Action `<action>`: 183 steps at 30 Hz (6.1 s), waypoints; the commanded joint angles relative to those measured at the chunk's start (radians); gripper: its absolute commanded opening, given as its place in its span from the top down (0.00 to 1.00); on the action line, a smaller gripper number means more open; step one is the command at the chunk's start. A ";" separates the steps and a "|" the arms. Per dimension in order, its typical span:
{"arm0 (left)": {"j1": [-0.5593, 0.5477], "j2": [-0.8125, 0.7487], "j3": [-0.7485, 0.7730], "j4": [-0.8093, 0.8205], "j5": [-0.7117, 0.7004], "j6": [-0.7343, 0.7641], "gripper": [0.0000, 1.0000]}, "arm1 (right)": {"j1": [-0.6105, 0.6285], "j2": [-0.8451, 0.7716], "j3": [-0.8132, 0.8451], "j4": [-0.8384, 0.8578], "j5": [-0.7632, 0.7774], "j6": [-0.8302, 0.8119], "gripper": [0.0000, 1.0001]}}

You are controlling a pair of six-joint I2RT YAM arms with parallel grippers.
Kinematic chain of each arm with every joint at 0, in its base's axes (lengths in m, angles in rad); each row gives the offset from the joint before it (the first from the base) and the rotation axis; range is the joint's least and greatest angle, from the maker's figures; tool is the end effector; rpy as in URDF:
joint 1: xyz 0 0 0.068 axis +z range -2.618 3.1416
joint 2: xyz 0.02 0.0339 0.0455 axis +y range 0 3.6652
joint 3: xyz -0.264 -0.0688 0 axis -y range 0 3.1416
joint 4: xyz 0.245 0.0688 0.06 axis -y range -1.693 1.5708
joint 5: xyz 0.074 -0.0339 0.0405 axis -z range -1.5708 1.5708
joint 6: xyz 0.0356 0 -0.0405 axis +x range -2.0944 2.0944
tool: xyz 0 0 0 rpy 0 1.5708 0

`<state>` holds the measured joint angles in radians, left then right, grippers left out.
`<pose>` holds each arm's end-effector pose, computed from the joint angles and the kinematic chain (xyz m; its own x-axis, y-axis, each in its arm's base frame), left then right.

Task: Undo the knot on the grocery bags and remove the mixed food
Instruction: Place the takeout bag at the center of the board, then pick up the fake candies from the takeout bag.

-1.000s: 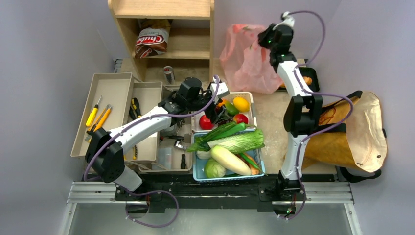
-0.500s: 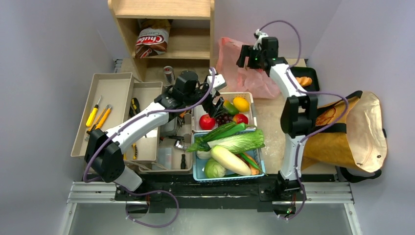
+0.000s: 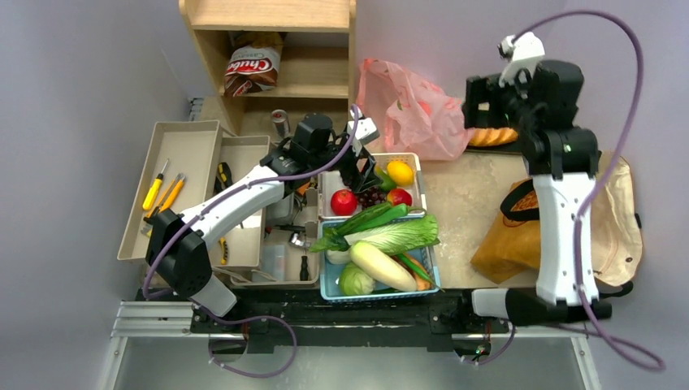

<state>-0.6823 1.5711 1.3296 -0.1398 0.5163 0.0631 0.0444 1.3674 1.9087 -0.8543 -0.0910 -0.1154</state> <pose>0.2759 -0.2468 0.3381 -0.2312 0.2585 -0.9379 0.9204 0.3705 -0.1248 0.2495 0.0143 0.5160 -0.2905 -0.1277 -0.9483 -0.1651 0.9829 -0.0818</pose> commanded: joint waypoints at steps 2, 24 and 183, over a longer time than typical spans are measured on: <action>-0.018 -0.002 0.064 0.009 0.019 -0.016 0.19 | -0.041 -0.186 -0.124 -0.276 0.290 -0.110 0.02; -0.108 0.012 0.151 -0.049 0.047 0.026 0.19 | -0.530 -0.216 -0.188 -0.582 0.354 -0.129 0.01; -0.372 0.537 0.366 0.268 -0.450 -0.370 0.24 | -0.380 -0.261 -0.218 -0.659 -0.353 -0.615 1.00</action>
<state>-1.0580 2.0636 1.5745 0.2096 0.1871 -0.1169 -0.3408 1.1072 1.6817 -1.5333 -0.4438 -0.7269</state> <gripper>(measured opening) 0.759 0.008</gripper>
